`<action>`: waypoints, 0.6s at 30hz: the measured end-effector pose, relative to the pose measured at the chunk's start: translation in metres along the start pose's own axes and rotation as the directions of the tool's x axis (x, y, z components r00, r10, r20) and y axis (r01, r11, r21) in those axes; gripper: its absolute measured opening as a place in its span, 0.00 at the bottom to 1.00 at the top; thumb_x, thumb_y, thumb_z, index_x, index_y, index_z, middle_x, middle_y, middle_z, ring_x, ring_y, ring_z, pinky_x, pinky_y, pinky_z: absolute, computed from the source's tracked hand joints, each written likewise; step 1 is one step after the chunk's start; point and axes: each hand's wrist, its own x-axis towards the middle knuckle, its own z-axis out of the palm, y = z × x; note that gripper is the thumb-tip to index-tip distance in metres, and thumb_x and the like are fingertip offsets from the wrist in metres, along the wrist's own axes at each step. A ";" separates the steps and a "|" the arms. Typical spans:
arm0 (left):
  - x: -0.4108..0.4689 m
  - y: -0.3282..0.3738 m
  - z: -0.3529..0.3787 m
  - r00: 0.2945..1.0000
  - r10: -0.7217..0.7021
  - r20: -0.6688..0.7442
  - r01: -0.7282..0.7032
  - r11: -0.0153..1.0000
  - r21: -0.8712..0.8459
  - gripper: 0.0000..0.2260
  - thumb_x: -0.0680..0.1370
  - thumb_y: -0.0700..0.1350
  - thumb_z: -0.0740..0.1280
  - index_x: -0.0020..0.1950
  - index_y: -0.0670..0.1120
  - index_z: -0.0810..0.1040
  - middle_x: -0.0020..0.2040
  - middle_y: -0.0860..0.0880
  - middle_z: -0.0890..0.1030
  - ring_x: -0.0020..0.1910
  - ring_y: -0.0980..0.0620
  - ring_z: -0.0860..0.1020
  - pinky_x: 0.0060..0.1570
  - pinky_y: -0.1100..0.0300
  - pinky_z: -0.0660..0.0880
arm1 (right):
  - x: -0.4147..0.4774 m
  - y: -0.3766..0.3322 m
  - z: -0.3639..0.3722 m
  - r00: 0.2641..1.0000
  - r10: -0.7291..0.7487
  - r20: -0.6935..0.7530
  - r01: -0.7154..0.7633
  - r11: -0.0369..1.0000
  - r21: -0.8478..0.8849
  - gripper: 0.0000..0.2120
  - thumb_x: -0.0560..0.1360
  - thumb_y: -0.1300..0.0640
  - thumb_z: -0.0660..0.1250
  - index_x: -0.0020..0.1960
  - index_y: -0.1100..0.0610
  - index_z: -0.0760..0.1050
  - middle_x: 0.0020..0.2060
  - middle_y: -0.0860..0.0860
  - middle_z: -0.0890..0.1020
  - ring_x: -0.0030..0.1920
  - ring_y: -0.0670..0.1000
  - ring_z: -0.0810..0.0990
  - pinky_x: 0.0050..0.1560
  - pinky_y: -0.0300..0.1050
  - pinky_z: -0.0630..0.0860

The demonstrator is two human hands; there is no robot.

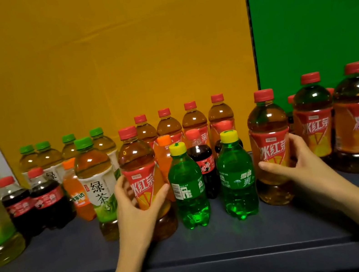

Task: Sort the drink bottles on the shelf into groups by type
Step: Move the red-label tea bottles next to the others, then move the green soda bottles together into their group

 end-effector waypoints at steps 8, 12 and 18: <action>-0.043 0.007 -0.004 0.863 0.478 -0.162 -0.436 0.868 0.239 0.16 0.71 0.49 0.64 0.54 0.41 0.73 0.52 0.49 0.73 0.53 0.53 0.72 0.54 0.70 0.69 | -0.041 -0.011 0.010 0.920 -0.296 -0.258 0.243 0.945 -0.218 0.22 0.71 0.60 0.69 0.61 0.51 0.66 0.59 0.49 0.71 0.55 0.44 0.73 0.57 0.39 0.69; -0.049 0.017 0.014 0.908 0.418 0.039 -0.418 0.889 0.186 0.22 0.71 0.50 0.66 0.64 0.47 0.67 0.59 0.54 0.70 0.61 0.60 0.68 0.61 0.72 0.64 | -0.047 -0.012 0.030 0.932 -0.331 -0.146 0.294 0.929 -0.224 0.23 0.71 0.59 0.69 0.62 0.48 0.65 0.59 0.46 0.72 0.59 0.39 0.72 0.57 0.34 0.70; -0.055 0.025 0.037 0.954 0.254 0.159 -0.284 0.938 0.201 0.38 0.72 0.46 0.70 0.73 0.47 0.50 0.73 0.51 0.59 0.73 0.55 0.57 0.71 0.60 0.57 | -0.041 -0.007 0.058 0.936 -0.347 -0.061 0.310 0.894 -0.324 0.33 0.71 0.56 0.70 0.72 0.51 0.57 0.65 0.40 0.64 0.64 0.35 0.64 0.60 0.18 0.56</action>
